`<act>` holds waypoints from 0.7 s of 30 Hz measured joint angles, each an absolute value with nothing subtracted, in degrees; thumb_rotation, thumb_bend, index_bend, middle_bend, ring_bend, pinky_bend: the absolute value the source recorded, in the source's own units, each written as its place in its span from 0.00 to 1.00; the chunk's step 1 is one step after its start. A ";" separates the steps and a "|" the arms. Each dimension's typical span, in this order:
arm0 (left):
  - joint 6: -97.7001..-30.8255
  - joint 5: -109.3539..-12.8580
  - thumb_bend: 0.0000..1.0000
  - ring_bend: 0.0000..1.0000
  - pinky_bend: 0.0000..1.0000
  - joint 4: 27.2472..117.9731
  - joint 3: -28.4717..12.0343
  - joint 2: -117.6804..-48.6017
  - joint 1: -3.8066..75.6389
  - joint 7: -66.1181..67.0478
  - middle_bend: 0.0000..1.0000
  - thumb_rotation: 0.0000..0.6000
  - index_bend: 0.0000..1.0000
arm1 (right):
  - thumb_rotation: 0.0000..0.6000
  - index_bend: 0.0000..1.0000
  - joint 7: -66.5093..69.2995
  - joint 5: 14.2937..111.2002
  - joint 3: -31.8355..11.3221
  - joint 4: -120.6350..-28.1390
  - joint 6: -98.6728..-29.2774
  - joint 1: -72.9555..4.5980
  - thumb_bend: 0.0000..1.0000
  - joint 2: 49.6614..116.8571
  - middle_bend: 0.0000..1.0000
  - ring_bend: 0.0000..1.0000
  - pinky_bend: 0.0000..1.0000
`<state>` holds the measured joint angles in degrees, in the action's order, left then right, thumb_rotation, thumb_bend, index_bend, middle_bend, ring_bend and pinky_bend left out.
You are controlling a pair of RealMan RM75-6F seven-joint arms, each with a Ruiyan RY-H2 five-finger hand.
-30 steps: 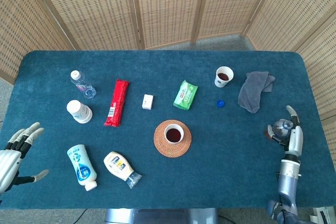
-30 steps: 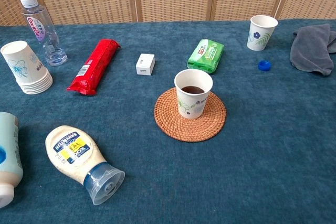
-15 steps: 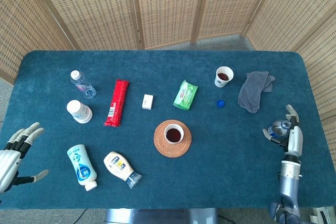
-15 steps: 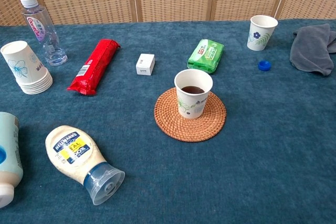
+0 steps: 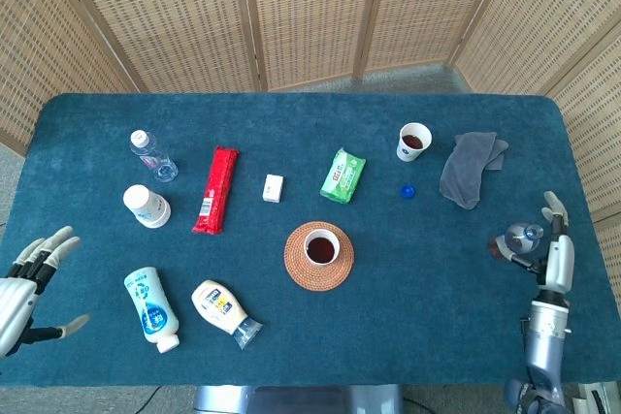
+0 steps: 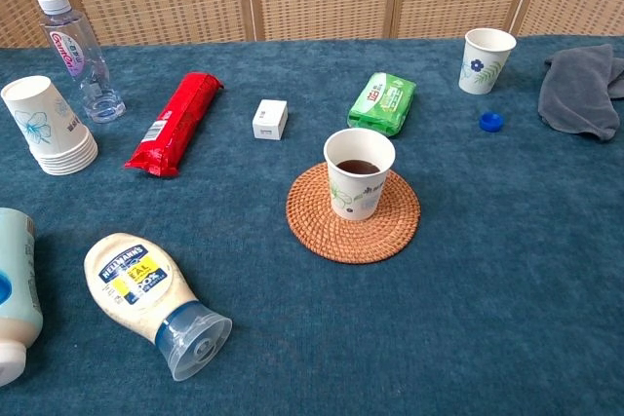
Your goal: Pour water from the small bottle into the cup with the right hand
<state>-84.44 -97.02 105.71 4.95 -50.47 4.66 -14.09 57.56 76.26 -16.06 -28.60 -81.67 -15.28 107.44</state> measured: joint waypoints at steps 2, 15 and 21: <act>-84.55 -97.15 0.15 0.00 0.00 105.63 4.99 -50.41 4.64 -14.31 0.00 1.00 0.00 | 1.00 0.00 56.95 76.61 -15.78 -30.66 -82.54 -14.66 0.01 106.33 0.00 0.00 0.18; -85.74 -97.76 0.15 0.00 0.00 105.05 5.21 -50.05 4.19 -15.54 0.00 1.00 0.00 | 1.00 0.00 51.49 79.80 -13.26 -47.11 -87.17 -10.69 0.00 96.82 0.00 0.00 0.19; -85.58 -97.75 0.15 0.00 0.00 105.20 5.28 -50.16 4.17 -14.92 0.00 1.00 0.00 | 1.00 0.00 49.69 83.05 -10.64 -55.26 -90.41 -8.08 0.00 91.08 0.00 0.00 0.20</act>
